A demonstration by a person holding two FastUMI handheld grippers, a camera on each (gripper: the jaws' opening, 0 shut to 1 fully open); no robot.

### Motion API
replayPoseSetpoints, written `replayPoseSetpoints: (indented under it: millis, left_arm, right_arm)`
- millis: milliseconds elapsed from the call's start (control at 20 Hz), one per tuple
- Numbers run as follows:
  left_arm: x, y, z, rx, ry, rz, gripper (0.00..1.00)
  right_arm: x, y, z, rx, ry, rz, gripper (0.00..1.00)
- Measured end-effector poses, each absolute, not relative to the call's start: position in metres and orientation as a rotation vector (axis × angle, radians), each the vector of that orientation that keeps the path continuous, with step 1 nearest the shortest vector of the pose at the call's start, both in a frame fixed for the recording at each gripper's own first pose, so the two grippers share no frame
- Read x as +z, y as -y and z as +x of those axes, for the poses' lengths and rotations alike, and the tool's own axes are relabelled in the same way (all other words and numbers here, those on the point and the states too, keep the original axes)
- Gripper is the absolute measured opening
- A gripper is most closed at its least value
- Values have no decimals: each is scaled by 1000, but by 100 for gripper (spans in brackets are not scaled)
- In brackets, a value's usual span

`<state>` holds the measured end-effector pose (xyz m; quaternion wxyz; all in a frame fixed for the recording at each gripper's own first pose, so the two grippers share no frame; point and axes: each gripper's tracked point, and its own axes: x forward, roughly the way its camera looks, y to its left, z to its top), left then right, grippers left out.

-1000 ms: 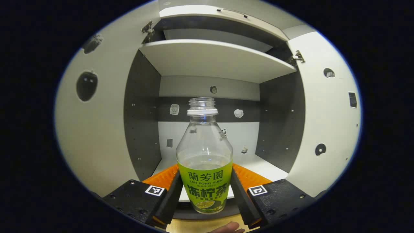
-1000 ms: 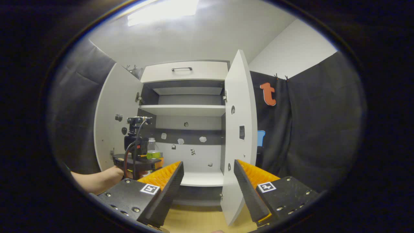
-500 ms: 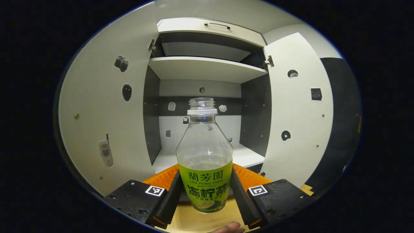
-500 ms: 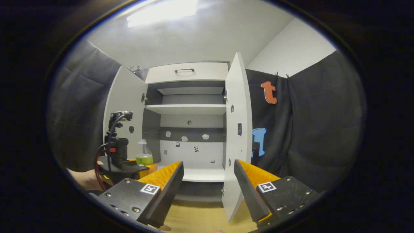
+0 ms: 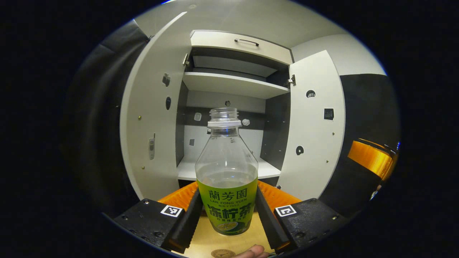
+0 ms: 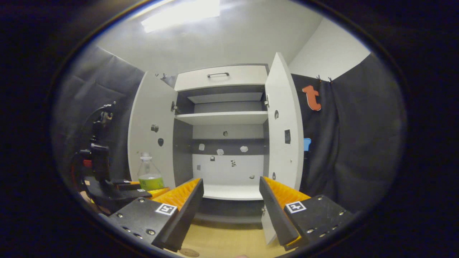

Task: Grasp the bottle in the cabinet with the left hand and place it on the coaster, then close the right door with the right hand and the left door with the left hand.

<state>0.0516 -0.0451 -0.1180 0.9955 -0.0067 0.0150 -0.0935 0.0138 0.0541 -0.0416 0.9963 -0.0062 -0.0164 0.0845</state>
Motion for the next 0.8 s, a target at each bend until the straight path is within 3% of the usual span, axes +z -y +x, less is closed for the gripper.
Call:
replayPoseSetpoints:
  millis: [350,450,550,800]
  left_arm:
    - [-179,49,29,-204,-89,-59,79]
    - [-184,42,31,-178,-43,-96,79]
    - [-192,43,32,-193,17,-161,79]
    - [-274,34,36,-201,-63,-20,80]
  right_arm:
    - [-59,-58,25,185,10,-55,94]
    - [-67,-57,27,182,-2,-54,91]
    - [-76,-55,29,174,-15,-41,95]
    - [-96,-43,34,141,-43,-65,91]
